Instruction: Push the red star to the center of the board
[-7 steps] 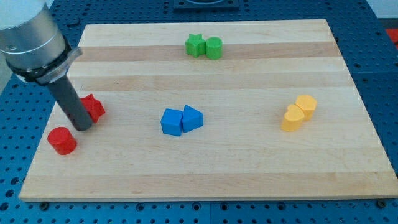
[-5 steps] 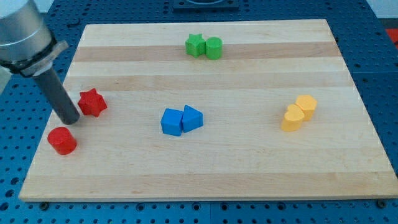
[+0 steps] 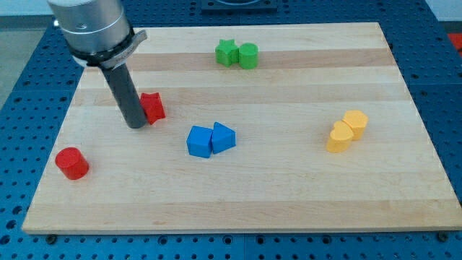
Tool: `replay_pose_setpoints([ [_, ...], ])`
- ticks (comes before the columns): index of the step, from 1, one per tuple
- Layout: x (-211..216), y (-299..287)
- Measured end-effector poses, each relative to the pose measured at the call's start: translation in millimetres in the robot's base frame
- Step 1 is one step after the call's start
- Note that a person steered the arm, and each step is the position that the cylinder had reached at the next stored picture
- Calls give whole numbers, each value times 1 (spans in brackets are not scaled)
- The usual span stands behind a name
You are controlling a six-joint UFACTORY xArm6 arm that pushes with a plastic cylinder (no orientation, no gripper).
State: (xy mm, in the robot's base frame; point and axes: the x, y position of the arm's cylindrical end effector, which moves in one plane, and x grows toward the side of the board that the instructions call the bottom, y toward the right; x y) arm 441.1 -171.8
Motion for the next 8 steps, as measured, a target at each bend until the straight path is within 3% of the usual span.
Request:
replay_pose_setpoints([
  [6,-74,3],
  [8,-55,3],
])
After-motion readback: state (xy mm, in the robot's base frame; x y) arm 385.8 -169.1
